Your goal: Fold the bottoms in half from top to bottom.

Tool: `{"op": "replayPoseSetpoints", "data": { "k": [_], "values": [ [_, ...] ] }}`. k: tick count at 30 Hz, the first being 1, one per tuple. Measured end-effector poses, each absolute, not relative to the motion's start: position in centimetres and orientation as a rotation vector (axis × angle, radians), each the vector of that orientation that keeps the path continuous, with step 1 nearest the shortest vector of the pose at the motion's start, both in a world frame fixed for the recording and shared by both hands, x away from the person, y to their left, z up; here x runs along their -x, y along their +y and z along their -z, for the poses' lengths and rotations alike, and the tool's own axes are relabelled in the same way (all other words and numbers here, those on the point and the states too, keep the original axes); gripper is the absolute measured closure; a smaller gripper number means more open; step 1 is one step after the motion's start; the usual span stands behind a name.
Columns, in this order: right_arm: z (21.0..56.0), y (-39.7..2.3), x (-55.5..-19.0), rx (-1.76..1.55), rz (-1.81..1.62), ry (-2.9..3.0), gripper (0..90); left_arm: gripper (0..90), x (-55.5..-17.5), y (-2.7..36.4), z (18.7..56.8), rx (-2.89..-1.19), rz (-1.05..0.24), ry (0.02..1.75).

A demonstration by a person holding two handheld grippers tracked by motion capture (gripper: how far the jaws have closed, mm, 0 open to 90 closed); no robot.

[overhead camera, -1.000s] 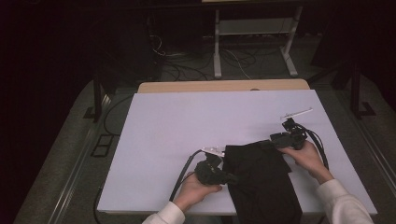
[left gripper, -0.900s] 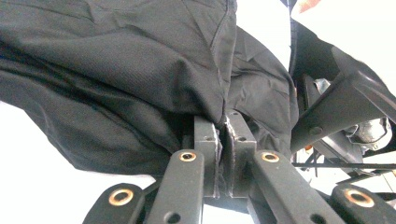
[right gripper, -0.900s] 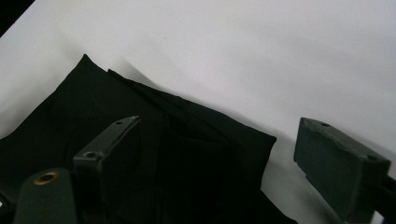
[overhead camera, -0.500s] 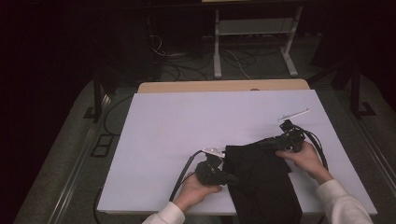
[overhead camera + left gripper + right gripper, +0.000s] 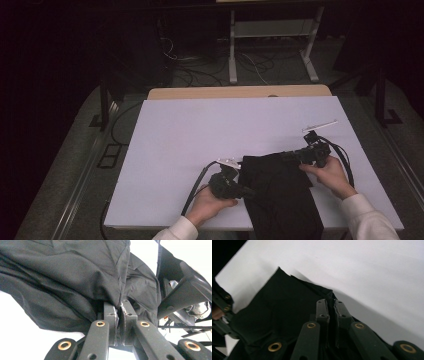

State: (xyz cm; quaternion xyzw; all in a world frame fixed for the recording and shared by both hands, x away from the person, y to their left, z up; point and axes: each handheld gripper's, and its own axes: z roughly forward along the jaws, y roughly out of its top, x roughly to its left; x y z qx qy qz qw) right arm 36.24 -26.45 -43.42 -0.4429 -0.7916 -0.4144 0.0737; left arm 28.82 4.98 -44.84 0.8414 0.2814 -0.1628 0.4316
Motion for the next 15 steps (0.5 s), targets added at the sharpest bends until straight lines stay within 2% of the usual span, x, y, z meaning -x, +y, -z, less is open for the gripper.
{"op": "replayPoseSetpoints", "data": {
  "k": [9,15],
  "values": [
    [42.3,-27.7,-33.5,1.342,1.357,-2.248,82.6,82.5,-28.6,5.2,44.9,-2.107,0.396,0.710],
    [42.1,-28.0,-32.2,1.340,1.399,-2.191,82.6,75.2,-28.1,5.1,45.0,-2.123,0.368,0.684]
  ]
}}
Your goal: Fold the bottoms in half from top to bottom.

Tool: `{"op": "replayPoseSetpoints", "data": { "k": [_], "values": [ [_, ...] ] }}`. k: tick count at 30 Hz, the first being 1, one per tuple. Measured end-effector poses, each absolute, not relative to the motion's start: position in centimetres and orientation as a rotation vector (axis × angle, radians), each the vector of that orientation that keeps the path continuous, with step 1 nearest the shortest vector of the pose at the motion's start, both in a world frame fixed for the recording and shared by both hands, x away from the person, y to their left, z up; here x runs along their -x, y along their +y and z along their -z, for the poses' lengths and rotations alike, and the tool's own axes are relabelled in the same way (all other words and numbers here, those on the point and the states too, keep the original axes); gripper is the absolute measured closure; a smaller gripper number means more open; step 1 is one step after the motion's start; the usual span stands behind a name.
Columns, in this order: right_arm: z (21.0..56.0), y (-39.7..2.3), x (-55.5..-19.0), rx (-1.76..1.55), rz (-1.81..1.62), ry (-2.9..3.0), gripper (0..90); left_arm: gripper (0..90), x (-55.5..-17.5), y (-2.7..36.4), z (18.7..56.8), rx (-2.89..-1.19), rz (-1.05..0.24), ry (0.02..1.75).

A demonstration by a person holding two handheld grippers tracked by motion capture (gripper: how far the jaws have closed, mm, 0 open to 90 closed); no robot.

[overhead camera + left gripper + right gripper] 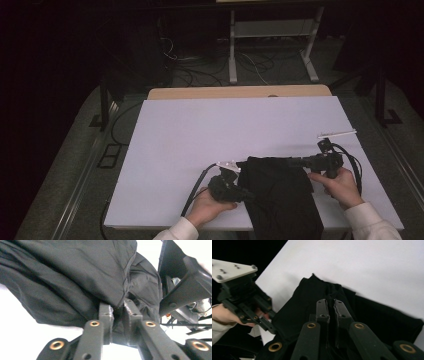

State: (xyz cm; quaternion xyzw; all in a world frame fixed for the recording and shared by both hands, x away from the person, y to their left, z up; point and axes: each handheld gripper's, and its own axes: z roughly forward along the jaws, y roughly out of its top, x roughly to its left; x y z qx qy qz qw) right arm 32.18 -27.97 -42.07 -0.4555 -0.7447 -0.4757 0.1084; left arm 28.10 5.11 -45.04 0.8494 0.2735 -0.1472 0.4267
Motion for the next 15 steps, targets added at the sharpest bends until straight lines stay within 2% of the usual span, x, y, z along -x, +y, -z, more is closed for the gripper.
{"op": "replayPoseSetpoints", "data": {
  "k": [1,2,3,5,8,15],
  "values": [
    [42.0,-28.0,-31.9,1.337,1.402,-2.184,82.7,73.0,-28.1,5.1,45.0,-2.118,0.359,0.681],
    [42.0,-28.0,-31.4,1.329,1.409,-2.179,82.6,64.1,-28.1,5.2,44.9,-2.111,0.354,0.681],
    [42.0,-28.0,-31.2,1.328,1.411,-2.173,82.6,60.2,-28.1,5.3,44.8,-2.094,0.351,0.687],
    [42.0,-28.0,-30.9,1.326,1.412,-2.169,82.6,58.2,-28.2,5.5,44.6,-2.069,0.346,0.711],
    [41.9,-27.9,-29.9,1.310,1.415,-2.158,82.7,48.4,-28.4,6.0,44.4,-2.040,0.327,0.729],
    [41.7,-27.9,-28.4,1.280,1.428,-2.151,82.6,40.6,-28.9,7.0,44.1,-1.974,0.315,0.742]
  ]
}}
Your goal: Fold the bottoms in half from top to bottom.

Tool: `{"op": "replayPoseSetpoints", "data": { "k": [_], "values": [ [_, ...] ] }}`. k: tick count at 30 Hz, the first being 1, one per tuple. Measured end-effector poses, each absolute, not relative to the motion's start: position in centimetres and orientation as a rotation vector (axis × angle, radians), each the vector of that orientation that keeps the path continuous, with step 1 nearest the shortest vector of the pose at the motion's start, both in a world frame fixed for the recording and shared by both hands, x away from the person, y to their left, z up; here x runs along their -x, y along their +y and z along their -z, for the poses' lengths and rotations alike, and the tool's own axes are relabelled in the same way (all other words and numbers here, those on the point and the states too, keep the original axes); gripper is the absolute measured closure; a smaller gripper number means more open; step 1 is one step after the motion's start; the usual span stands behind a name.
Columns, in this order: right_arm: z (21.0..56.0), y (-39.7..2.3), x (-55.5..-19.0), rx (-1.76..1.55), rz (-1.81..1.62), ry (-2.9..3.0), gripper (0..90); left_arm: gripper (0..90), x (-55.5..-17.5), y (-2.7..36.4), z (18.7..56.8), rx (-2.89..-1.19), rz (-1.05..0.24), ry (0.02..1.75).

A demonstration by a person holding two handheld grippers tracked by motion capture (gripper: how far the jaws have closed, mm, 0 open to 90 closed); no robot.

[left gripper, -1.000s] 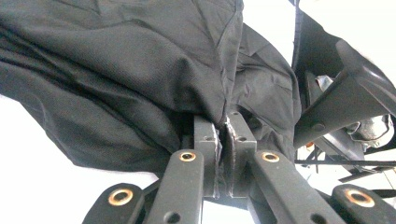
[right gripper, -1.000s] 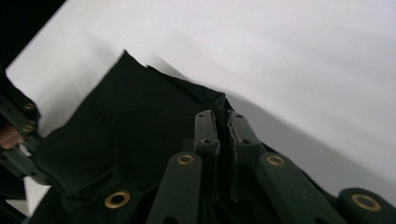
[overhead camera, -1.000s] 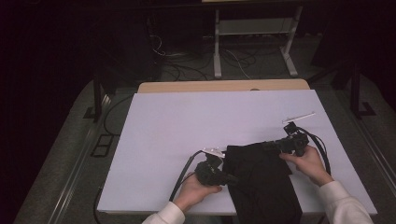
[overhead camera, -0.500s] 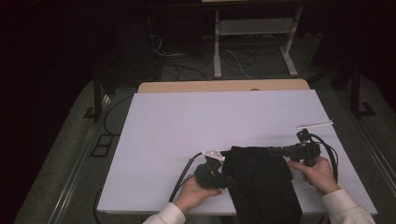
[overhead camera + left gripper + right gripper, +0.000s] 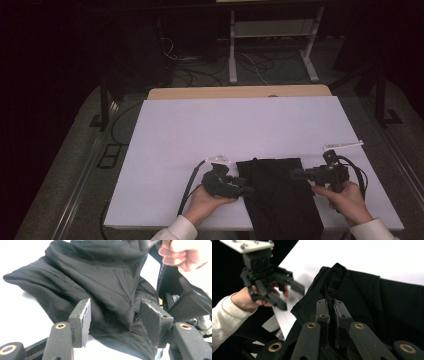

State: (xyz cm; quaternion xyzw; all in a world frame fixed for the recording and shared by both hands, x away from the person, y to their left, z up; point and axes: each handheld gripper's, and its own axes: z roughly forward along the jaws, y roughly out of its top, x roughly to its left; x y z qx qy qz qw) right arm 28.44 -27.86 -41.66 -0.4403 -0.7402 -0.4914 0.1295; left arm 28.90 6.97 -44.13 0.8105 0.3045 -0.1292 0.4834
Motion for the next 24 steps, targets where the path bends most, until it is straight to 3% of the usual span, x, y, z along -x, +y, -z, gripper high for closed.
{"op": "replayPoseSetpoints", "data": {
  "k": [24],
  "values": [
    [41.3,-28.1,-23.2,1.182,1.456,-2.183,82.5,35.4,-29.8,7.9,44.5,-1.940,0.261,0.807]
  ]
}}
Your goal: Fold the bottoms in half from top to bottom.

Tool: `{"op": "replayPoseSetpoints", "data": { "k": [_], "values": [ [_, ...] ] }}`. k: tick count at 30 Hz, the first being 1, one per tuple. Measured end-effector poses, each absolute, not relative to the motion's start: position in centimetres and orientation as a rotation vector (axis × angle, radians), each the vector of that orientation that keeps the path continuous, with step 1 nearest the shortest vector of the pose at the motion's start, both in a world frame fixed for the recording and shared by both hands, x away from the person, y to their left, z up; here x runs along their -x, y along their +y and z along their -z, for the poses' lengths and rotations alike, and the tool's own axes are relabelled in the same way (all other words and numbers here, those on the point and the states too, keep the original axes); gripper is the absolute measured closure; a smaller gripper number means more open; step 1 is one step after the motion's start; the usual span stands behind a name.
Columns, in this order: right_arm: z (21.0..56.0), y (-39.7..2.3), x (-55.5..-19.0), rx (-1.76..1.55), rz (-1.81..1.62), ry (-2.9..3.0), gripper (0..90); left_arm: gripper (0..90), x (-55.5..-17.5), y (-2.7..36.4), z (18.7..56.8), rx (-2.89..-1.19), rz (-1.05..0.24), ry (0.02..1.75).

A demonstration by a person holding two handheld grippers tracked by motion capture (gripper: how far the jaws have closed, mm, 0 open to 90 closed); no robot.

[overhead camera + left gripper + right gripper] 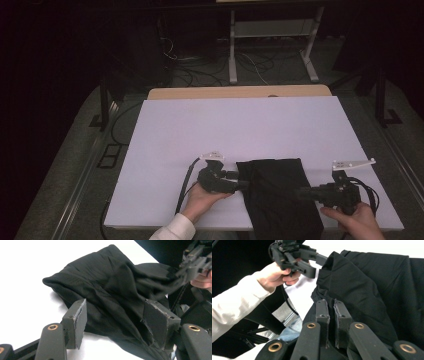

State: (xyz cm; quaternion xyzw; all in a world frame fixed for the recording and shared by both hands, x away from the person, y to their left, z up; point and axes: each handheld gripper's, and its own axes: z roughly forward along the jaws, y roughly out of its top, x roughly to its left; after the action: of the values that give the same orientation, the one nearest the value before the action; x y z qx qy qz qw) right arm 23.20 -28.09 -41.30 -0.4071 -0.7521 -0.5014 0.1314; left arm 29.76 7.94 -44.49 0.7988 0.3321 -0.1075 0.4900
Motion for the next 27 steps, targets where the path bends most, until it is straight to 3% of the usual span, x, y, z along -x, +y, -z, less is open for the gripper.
{"op": "replayPoseSetpoints", "data": {
  "k": [27],
  "values": [
    [41.9,-29.0,-19.8,1.031,1.283,-2.210,80.8,35.1,-29.9,8.0,44.7,-1.939,0.263,0.818]
  ]
}}
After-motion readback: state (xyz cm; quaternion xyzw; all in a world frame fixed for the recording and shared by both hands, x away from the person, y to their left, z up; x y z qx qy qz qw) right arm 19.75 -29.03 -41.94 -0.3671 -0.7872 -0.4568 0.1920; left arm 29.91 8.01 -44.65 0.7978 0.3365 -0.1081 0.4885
